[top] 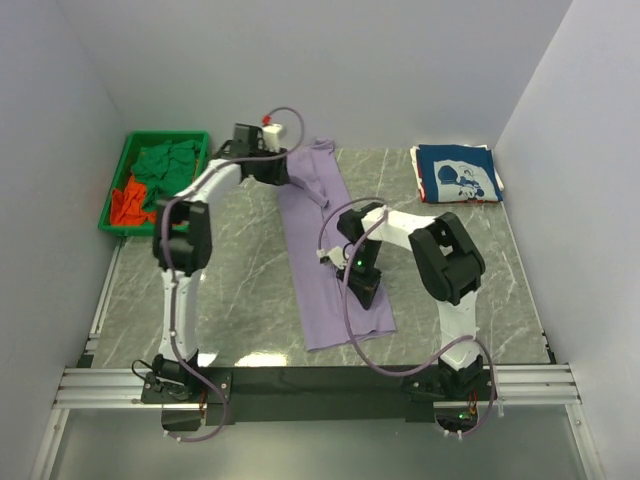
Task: Fold and stack the t-shirts
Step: Fold the tshirt
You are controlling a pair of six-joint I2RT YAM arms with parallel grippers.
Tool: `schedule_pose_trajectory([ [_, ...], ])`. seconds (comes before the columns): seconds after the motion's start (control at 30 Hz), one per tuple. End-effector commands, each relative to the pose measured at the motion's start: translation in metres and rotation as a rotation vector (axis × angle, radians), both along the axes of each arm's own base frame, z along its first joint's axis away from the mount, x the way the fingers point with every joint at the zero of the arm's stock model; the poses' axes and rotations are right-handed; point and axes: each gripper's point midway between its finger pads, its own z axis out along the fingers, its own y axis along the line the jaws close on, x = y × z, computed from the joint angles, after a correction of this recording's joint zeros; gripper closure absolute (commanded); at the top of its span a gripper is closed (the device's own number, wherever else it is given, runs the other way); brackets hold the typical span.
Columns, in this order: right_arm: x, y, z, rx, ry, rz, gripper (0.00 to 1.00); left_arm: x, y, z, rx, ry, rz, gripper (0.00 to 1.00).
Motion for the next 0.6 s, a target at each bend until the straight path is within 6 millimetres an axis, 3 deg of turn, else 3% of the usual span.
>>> schedule_pose_trajectory([
  [0.0, -0.013, 0.016, -0.008, 0.012, 0.043, -0.014, 0.86, -0.007, 0.026, 0.092, -0.107, -0.142, 0.043, 0.48],
  [0.07, -0.021, 0.027, -0.008, 0.035, 0.072, -0.024, 0.86, -0.016, 0.035, 0.101, -0.084, -0.146, 0.055, 0.48],
  [0.23, -0.046, 0.066, -0.007, 0.095, 0.098, 0.044, 0.87, -0.047, 0.046, 0.077, -0.044, -0.052, 0.062, 0.51],
  [0.37, -0.053, 0.090, 0.007, 0.163, 0.113, 0.064, 0.85, -0.068, 0.031, 0.060, -0.116, 0.062, 0.030, 0.57],
  [0.47, -0.052, 0.094, 0.024, 0.216, 0.077, 0.067, 0.79, -0.082, 0.013, 0.038, -0.146, 0.155, -0.012, 0.61],
  [0.57, -0.053, 0.084, 0.039, 0.243, 0.040, 0.074, 0.72, -0.085, 0.002, 0.017, -0.145, 0.203, -0.022, 0.62],
])
